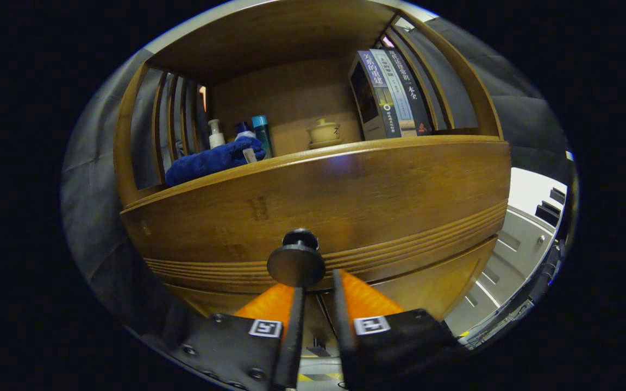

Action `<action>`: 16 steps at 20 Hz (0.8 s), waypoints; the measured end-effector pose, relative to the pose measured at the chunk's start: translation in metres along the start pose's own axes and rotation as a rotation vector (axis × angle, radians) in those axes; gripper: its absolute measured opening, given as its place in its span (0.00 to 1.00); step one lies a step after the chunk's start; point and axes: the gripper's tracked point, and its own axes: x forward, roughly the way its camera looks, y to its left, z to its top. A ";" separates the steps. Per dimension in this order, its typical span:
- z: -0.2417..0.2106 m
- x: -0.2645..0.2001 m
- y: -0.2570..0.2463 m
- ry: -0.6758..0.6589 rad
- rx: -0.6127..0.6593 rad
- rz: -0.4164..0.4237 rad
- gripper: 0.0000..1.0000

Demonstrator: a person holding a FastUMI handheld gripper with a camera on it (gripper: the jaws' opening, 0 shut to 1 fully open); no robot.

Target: Pull open the drawer, take out the items inside it, and place them on the countertop above the cabinet.

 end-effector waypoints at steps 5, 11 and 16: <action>0.017 -0.012 0.007 -0.050 -0.024 0.018 0.66; 0.033 -0.013 0.019 -0.084 -0.022 0.047 0.80; 0.035 -0.005 0.012 -0.090 -0.031 0.014 0.53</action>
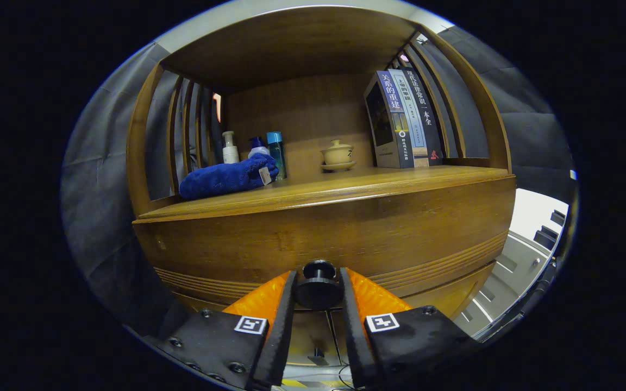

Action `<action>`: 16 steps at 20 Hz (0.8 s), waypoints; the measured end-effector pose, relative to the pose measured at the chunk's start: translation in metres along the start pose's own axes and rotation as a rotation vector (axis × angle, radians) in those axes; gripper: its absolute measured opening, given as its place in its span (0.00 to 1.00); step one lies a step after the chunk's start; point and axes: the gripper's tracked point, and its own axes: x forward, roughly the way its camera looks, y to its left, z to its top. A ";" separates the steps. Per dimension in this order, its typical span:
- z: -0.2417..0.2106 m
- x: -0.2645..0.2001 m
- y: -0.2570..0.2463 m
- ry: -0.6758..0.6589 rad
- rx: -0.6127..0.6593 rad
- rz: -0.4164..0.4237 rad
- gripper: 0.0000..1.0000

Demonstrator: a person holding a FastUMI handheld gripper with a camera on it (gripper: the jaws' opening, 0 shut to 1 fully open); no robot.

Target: Pull open the drawer, take out the items inside it, and place them on the countertop above the cabinet.

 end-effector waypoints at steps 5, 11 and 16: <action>0.000 -0.001 -0.002 0.000 0.001 -0.014 0.40; -0.007 -0.036 0.001 0.012 0.005 -0.018 0.35; -0.016 -0.079 0.003 0.029 -0.001 -0.019 0.35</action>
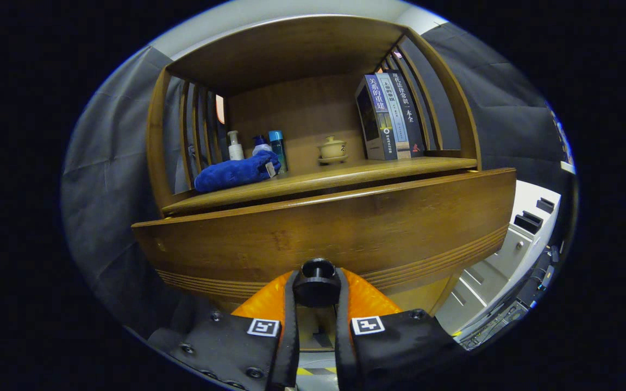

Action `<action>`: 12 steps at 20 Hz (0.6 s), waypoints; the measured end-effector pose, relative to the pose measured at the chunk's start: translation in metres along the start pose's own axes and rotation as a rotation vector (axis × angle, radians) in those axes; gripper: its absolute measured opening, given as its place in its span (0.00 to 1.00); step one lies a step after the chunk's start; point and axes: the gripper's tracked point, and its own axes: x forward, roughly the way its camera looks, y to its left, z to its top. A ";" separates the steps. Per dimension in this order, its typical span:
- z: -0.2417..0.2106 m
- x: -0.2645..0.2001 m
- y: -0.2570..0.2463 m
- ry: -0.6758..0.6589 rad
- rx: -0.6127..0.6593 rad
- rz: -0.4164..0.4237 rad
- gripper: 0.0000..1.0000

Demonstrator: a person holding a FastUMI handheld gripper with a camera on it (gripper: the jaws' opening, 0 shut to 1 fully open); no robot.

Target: Pull open the drawer, take out the items inside it, and place them on the countertop above the cabinet.

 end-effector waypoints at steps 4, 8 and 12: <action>-0.007 -0.029 0.002 0.015 -0.010 0.000 0.35; -0.023 -0.061 0.002 0.035 -0.030 0.001 0.35; -0.033 -0.090 0.004 0.067 -0.011 -0.004 0.35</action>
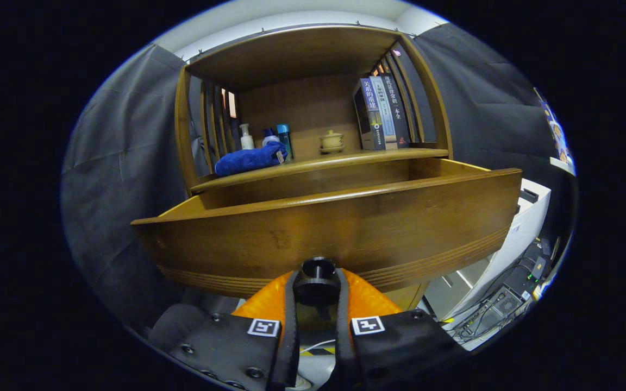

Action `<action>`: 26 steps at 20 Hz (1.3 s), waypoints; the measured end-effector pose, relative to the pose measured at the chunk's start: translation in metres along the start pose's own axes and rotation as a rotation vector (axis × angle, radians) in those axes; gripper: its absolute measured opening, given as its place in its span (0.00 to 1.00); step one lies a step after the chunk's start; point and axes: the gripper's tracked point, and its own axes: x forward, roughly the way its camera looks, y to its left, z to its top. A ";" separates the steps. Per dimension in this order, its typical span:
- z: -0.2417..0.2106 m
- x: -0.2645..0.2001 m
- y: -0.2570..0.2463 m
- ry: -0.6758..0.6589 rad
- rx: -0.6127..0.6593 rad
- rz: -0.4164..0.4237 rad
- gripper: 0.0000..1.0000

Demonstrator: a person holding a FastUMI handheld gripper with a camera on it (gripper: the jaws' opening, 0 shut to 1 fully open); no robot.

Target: Pull open the drawer, take out the items inside it, and place them on the countertop above the cabinet.

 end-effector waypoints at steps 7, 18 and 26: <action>-0.004 -0.010 0.001 0.015 0.012 -0.004 0.39; 0.062 -0.041 0.016 -0.100 -0.032 0.009 0.98; 0.136 -0.038 0.014 -0.228 -0.036 -0.015 0.98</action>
